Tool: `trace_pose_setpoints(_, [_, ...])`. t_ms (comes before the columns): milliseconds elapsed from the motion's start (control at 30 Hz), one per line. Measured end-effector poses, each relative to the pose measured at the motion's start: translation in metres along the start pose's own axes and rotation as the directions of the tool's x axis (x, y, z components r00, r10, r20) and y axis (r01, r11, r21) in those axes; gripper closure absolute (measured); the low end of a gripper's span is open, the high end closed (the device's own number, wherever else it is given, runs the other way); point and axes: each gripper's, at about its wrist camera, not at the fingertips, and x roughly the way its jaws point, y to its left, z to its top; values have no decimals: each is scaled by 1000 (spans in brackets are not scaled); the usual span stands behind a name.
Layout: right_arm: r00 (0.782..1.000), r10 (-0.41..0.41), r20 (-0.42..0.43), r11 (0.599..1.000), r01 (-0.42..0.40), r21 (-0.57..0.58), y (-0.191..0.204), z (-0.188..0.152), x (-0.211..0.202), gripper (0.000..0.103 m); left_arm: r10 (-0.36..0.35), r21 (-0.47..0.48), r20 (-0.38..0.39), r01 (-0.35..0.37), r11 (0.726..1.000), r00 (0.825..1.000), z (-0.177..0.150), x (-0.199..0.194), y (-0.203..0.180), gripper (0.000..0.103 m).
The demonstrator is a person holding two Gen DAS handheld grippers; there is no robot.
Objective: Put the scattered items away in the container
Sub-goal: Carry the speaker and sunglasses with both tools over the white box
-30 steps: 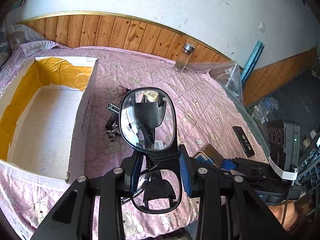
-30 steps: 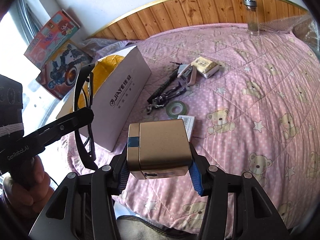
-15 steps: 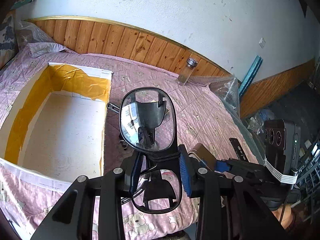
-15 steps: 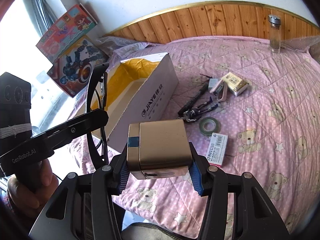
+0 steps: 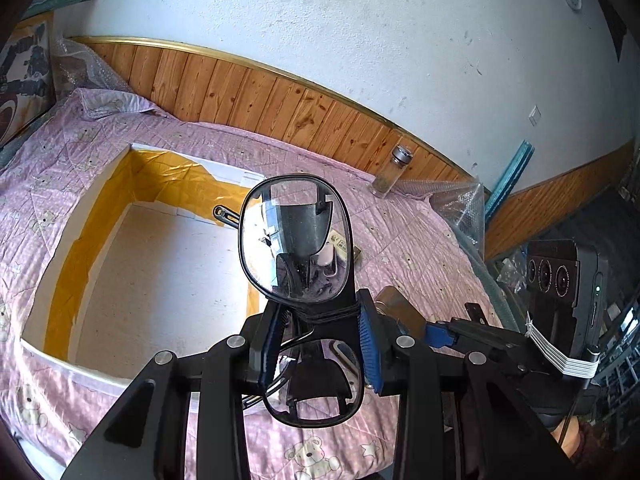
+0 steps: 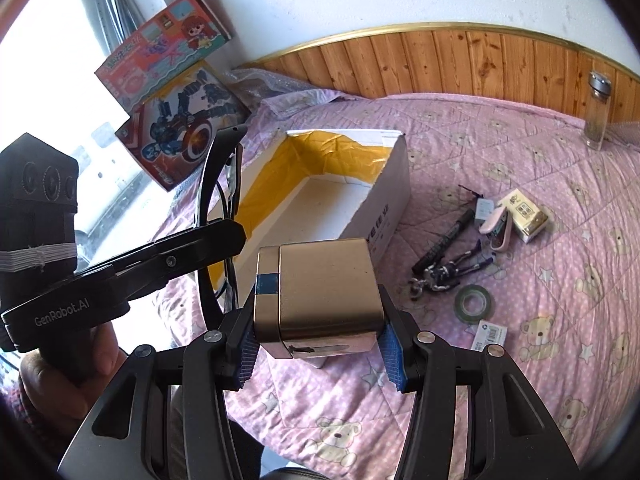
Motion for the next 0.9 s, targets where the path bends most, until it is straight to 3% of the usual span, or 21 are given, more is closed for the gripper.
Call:
trace_pose_setpoints(533, [1000, 25, -19, 995, -27, -94, 29, 55, 54, 49, 94, -49, -8, -94, 994, 996, 45, 1, 69, 67])
trace_pose_setpoints(900, [999, -10, -41, 989, 4, -148, 23, 99, 101, 49, 162, -58, -111, -169, 984, 981, 75, 45, 114, 67])
